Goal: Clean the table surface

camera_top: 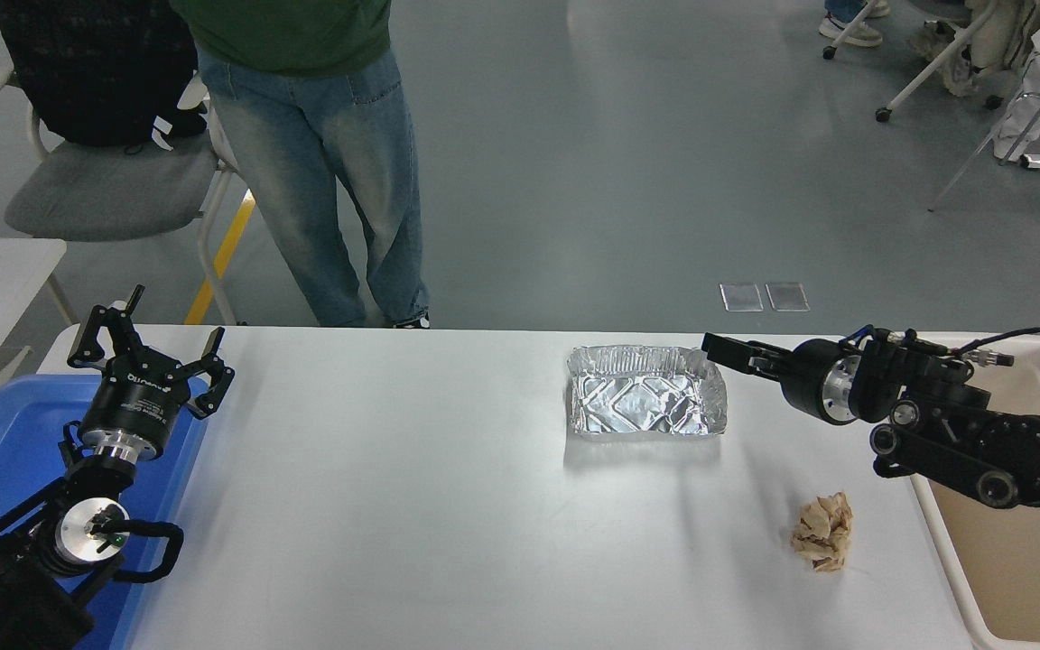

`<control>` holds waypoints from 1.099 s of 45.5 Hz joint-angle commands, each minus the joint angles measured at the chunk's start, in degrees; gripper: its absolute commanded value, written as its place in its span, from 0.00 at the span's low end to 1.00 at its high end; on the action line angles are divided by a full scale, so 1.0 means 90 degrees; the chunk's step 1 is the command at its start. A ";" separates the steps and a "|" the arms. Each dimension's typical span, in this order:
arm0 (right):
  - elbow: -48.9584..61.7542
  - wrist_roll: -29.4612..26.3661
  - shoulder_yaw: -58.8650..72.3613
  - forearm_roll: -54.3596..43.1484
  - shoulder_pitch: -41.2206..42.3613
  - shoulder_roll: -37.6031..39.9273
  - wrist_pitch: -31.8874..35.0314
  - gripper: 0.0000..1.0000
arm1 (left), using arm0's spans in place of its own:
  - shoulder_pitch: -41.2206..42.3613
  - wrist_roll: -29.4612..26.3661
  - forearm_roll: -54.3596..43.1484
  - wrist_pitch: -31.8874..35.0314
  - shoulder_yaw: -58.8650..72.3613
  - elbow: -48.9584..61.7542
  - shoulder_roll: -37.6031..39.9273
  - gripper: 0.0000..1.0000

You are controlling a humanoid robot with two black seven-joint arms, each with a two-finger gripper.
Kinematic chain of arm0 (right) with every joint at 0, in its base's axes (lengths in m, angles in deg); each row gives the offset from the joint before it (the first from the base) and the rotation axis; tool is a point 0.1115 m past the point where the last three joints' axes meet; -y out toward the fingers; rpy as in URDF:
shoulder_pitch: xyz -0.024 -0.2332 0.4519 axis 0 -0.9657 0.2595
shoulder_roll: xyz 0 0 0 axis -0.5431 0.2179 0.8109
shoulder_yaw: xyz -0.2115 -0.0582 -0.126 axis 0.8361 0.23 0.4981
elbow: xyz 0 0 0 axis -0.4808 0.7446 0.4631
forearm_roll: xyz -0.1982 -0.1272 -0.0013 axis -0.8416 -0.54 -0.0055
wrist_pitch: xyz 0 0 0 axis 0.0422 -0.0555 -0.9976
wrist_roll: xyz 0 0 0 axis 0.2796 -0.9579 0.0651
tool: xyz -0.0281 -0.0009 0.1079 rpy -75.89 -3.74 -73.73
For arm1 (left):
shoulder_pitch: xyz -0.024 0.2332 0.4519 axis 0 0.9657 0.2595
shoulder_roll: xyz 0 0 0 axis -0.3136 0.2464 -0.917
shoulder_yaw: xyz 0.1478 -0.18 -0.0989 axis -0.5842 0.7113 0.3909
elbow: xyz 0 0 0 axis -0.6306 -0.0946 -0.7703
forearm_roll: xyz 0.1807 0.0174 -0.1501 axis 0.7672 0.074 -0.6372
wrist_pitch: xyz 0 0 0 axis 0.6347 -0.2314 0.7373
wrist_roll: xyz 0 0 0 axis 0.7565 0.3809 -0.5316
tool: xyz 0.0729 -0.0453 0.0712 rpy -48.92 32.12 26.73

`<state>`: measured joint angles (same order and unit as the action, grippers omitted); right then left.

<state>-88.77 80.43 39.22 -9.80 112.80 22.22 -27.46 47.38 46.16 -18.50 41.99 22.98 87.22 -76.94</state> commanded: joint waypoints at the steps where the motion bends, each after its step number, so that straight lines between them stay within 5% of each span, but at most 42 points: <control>1: 0.0907 0.0114 0.0961 -0.0086 0.0081 -0.0737 -0.0495 0.99 | 0.0000 0.0008 -0.0001 -0.0004 0.0000 0.0000 0.0004 0.99; 50: 0.3896 0.0123 0.1586 0.0960 -0.0173 -0.2573 0.0208 0.98 | 0.0000 -0.0001 -0.0001 -0.0004 0.0000 0.0000 0.0004 0.99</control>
<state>-58.71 81.52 52.56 -2.99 112.12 1.31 -27.96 47.38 46.15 -18.51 41.98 22.99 87.24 -76.94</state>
